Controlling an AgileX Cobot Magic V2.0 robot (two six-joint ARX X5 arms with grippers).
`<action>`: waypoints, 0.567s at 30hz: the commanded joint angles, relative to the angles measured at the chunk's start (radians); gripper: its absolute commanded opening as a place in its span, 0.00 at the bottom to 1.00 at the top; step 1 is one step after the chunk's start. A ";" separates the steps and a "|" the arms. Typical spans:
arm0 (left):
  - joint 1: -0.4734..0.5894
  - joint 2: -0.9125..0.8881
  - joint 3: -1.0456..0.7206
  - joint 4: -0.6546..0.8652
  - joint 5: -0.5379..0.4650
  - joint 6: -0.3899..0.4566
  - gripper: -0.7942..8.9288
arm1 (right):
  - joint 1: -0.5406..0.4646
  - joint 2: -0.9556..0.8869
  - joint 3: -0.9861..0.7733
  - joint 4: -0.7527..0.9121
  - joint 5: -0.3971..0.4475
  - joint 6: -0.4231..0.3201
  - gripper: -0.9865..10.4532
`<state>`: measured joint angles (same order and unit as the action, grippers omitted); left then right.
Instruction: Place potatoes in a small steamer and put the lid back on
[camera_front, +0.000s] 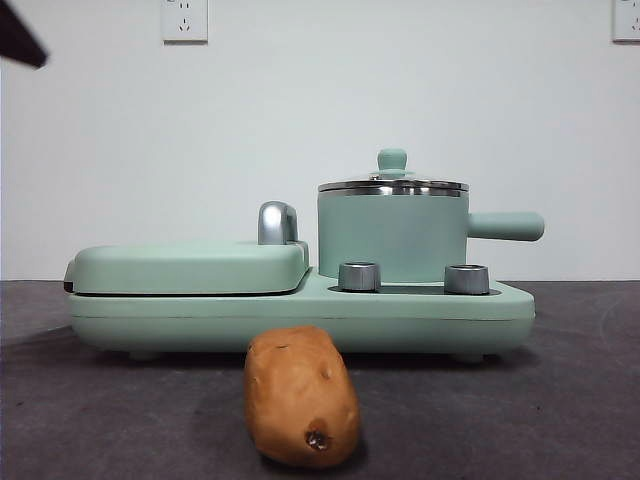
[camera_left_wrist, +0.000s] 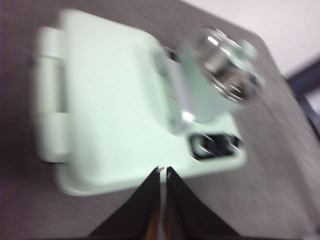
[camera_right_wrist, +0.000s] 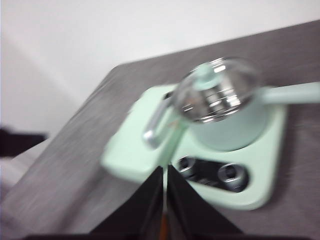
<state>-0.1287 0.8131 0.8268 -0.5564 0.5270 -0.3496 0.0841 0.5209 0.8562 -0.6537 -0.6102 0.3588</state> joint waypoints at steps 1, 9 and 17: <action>-0.040 0.038 0.073 -0.031 0.041 0.070 0.10 | 0.016 0.060 0.052 -0.039 -0.092 -0.110 0.10; -0.154 0.045 0.146 -0.048 0.051 0.114 0.10 | 0.041 0.100 0.068 -0.061 -0.194 -0.259 0.10; -0.175 0.043 0.146 -0.049 0.049 0.114 0.19 | 0.041 0.098 0.068 -0.061 -0.171 -0.259 0.16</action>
<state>-0.3000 0.8501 0.9516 -0.6106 0.5747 -0.2504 0.1230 0.6136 0.9119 -0.7219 -0.7845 0.1112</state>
